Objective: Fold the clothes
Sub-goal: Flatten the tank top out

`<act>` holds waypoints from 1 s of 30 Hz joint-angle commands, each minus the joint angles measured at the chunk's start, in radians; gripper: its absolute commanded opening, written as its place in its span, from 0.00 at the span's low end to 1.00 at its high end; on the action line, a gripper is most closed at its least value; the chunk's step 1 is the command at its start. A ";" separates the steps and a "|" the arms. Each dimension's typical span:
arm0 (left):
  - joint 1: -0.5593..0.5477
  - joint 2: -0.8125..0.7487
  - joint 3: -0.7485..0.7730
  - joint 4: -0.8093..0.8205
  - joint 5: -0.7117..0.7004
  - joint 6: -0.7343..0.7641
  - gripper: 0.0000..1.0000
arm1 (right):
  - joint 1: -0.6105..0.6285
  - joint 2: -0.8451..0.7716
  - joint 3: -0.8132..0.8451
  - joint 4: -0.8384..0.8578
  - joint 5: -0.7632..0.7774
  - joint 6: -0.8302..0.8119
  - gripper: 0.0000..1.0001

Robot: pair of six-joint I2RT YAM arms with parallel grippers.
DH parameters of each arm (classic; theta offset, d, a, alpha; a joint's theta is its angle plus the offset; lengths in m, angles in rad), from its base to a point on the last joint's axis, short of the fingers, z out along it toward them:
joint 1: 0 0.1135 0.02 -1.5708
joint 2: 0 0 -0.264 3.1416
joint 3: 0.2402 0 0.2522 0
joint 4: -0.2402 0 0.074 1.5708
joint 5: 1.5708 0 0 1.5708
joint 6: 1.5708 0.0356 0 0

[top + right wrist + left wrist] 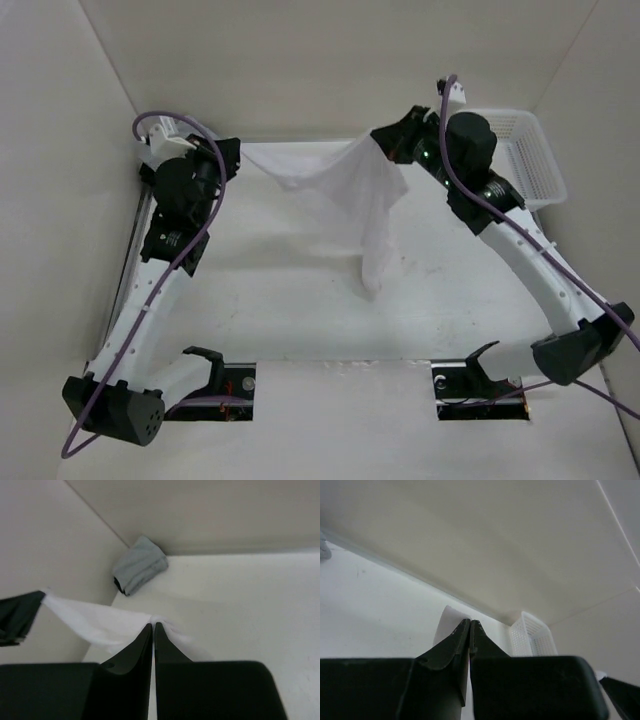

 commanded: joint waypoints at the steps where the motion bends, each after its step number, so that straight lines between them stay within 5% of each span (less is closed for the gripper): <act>1: 0.051 -0.022 0.182 0.077 0.105 -0.071 0.01 | -0.035 0.041 0.295 0.085 -0.205 0.058 0.05; 5: 0.048 -0.117 0.109 0.043 0.093 -0.076 0.01 | -0.030 0.011 0.270 0.080 -0.222 0.067 0.06; 13: 0.054 -0.442 -0.358 -0.133 0.142 -0.197 0.03 | -0.127 -0.110 -0.245 0.195 -0.233 0.202 0.06; 19: 0.113 -0.531 -0.646 -0.223 0.206 -0.250 0.17 | -0.210 0.075 -0.328 0.245 -0.241 0.225 0.08; 22: 0.106 -0.513 -0.763 -0.195 0.235 -0.263 0.28 | -0.227 0.242 -0.361 0.249 -0.201 0.200 0.23; 24: 0.103 -0.518 -0.809 -0.187 0.232 -0.255 0.29 | -0.227 0.269 -0.432 0.271 -0.114 0.196 0.45; 30: 0.046 -0.427 -0.826 -0.142 0.174 -0.179 0.33 | -0.222 0.022 -0.698 0.292 0.067 0.164 0.53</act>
